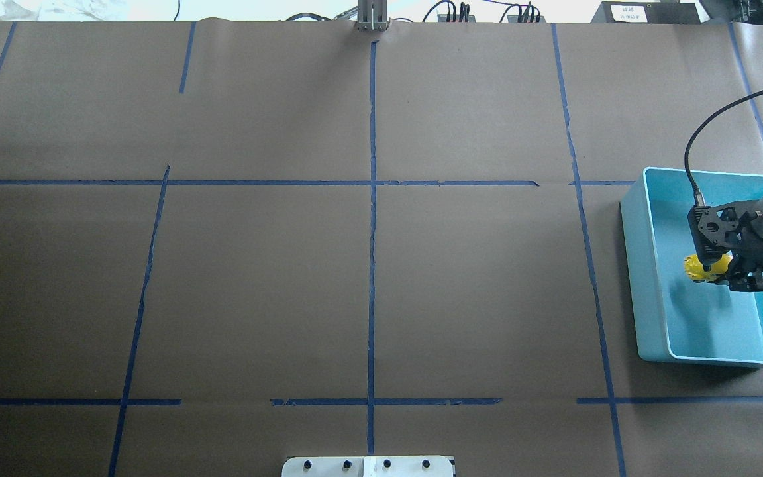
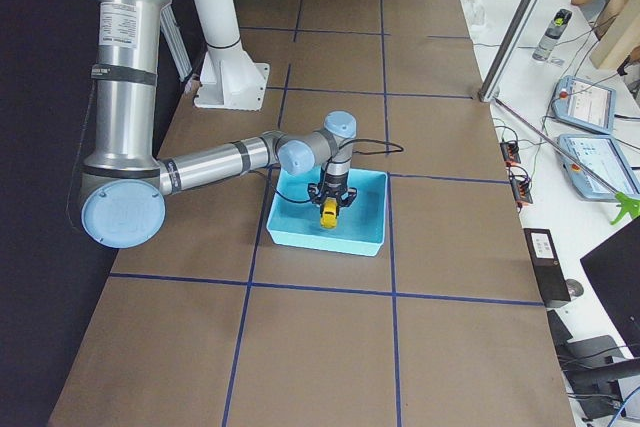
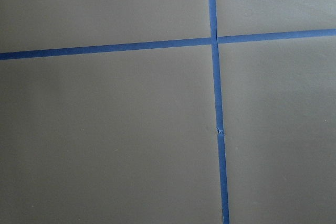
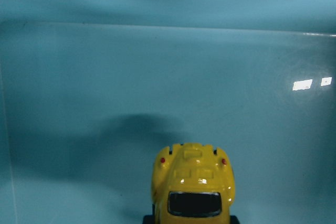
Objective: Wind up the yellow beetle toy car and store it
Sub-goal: 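Lower the car into the bin, open the right gripper and withdraw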
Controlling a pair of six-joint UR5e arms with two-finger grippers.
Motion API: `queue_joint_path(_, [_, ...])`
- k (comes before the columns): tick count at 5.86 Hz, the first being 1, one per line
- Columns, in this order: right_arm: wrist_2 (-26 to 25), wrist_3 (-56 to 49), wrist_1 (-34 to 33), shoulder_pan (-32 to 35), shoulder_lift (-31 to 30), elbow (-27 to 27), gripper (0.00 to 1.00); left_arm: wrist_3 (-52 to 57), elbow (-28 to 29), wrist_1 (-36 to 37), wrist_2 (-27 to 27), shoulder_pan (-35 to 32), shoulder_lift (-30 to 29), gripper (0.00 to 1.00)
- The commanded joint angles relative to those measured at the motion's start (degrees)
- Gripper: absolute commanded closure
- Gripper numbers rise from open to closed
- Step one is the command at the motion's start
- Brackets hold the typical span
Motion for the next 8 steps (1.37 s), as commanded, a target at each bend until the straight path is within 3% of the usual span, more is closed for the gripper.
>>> queue_joint_path(1, [-0.18,-0.10,0.09,-1.62,0.74,-1.35,0.64,-0.06,0.04,0.00,0.07,0.00,-0.15,0.00])
queue_joint_path(3, [0.08,0.16,0.09,-1.71,0.74,-1.27,0.11,-0.06,-0.05,0.00,0.07,0.09,-0.41,0.00])
queue_joint_path(4, [0.70,0.33,0.53,-1.62,0.74,-1.01,0.01,-0.06,-0.05,0.00,0.07,0.09,-0.50,0.00])
queue_joint_path(6, [5.33,5.50,0.53,-0.40,0.74,1.79,0.00,0.03,-0.14,0.00,0.07,0.09,-0.50,0.00])
queue_joint_path(8, [7.02,7.45,0.18,9.22,0.74,2.07,0.00,-0.06,-0.14,0.00,0.16,0.09,-0.33,0.00])
